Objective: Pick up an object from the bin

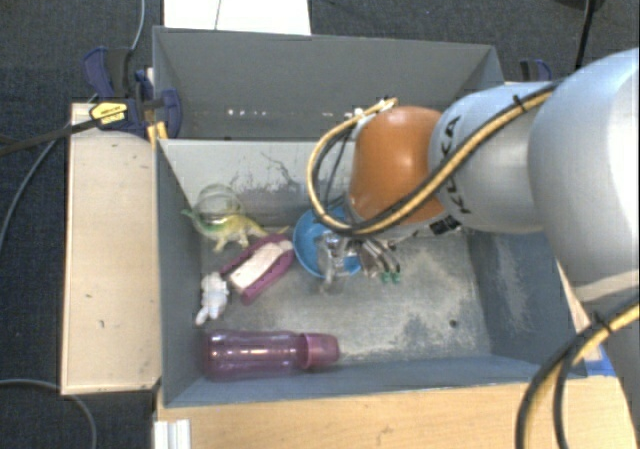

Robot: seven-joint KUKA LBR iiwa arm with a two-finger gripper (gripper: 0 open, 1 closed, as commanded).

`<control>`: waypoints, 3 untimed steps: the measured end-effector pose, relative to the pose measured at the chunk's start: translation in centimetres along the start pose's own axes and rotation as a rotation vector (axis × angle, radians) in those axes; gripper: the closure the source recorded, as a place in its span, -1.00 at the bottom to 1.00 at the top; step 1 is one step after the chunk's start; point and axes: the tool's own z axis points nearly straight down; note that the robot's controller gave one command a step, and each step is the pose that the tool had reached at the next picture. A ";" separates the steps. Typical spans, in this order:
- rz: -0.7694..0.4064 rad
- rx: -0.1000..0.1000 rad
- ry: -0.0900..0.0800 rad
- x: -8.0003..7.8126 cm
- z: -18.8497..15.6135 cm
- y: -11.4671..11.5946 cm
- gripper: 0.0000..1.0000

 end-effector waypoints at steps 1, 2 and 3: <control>-0.015 0.000 0.005 0.2 -2.8 0.1 1.00; -0.021 0.000 -0.006 0.6 -5.7 -0.1 1.00; -0.012 -0.001 0.003 0.4 -8.4 -0.1 1.00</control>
Offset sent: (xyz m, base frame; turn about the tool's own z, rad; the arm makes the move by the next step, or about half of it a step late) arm -0.0080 -0.0023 0.0571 -0.0247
